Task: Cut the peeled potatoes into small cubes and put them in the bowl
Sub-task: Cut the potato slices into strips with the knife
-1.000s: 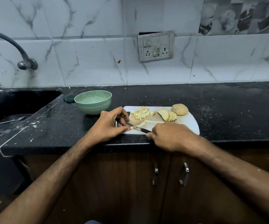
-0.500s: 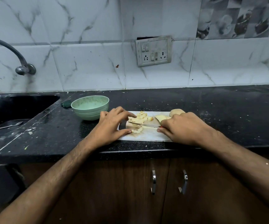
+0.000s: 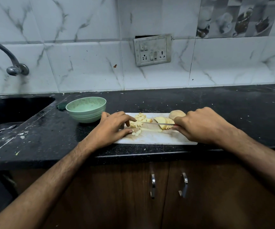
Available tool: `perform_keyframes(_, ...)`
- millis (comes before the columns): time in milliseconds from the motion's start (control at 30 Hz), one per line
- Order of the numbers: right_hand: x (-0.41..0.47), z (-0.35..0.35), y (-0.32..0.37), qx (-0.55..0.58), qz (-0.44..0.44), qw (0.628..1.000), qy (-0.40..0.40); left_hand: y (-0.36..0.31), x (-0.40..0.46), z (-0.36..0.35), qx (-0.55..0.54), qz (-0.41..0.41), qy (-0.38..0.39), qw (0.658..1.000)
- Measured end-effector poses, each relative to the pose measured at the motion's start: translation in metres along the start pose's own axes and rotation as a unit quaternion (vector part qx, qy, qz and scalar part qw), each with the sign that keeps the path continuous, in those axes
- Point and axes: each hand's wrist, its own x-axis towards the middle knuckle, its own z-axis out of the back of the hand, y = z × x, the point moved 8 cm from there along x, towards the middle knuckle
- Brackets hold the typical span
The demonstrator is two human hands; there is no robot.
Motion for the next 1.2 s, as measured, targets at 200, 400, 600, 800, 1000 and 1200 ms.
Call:
perform_keyframes(200, 0.013, -0.032, -0.023, 0.192, -0.130, 0.973, -0.005, 0.005, -0.006, 0.008, -0.040, 0.011, -0.012, 0.999)
perform_keyframes(400, 0.028, -0.052, -0.010, 0.356, -0.155, 0.920, -0.046, 0.031, -0.008, 0.025, 0.088, 0.054, 0.020, 0.994)
perform_keyframes(600, 0.031, -0.059, -0.003, 0.420, -0.173, 0.888, -0.075, 0.031, 0.002, 0.010, 0.150, 0.044, 0.083, 0.984)
perform_keyframes(800, 0.030, -0.066, -0.007, 0.473, -0.183, 0.857, -0.095, 0.030, 0.017, 0.013, 0.158, 0.038, 0.085, 0.983)
perform_keyframes(1000, 0.032, -0.071, -0.007, 0.480, -0.188, 0.853, -0.082, 0.019, 0.035, 0.016, 0.068, 0.037, 0.024, 0.997)
perform_keyframes(1200, 0.033, -0.076, -0.007, 0.493, -0.187, 0.846, -0.076, 0.022, 0.031, 0.002, -0.068, 0.020, 0.025, 0.997)
